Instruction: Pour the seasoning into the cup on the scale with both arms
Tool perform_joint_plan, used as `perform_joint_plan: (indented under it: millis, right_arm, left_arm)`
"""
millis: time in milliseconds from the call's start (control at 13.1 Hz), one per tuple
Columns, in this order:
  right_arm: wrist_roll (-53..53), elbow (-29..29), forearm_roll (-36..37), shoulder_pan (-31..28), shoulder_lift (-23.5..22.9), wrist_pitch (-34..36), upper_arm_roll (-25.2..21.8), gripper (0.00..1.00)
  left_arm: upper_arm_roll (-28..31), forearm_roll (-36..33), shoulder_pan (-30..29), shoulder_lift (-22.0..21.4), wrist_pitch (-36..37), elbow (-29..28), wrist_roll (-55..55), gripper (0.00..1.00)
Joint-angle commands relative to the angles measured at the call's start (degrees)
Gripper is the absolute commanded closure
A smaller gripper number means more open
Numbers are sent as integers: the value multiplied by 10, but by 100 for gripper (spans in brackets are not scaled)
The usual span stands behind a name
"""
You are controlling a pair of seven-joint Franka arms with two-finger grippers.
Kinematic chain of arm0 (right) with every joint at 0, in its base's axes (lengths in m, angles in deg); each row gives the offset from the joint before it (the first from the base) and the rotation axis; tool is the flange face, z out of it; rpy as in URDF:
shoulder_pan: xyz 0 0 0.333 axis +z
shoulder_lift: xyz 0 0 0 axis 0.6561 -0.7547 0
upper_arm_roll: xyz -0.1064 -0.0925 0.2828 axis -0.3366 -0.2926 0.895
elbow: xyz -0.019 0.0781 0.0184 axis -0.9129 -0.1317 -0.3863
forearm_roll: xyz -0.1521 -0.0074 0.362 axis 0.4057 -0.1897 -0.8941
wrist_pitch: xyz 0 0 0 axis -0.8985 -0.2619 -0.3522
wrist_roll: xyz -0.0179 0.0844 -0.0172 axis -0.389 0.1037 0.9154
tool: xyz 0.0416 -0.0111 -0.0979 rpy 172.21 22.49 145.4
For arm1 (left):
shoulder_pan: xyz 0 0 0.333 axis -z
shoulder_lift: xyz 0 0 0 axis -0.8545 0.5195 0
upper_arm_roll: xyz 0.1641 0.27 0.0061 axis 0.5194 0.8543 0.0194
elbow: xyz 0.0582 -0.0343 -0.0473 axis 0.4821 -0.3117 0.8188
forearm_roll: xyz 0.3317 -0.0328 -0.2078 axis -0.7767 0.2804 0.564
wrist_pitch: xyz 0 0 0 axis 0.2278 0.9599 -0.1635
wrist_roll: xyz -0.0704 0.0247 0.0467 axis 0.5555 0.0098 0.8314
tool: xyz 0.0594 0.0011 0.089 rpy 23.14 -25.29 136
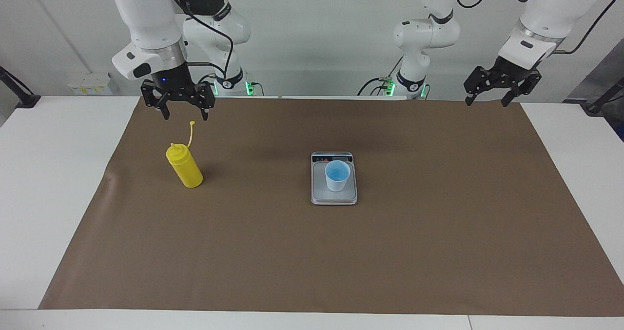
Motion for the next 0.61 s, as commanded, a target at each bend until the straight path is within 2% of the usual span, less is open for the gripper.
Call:
perform_joint_plan:
  millis: [0,153,535]
  right_arm:
    - [-9,10,6,-3,7,11,4,0]
    - [-7,30,3,-3,19,22,4,0]
    - [-5,29,1,-4,19,26,4,0]
  left_arm:
    - [2,-10,1,-12,6,-10,1,0]
    - [2,-10,1,-12,6,-11,1,0]
    - [2,-10,1,-12,6,-10,1,0]
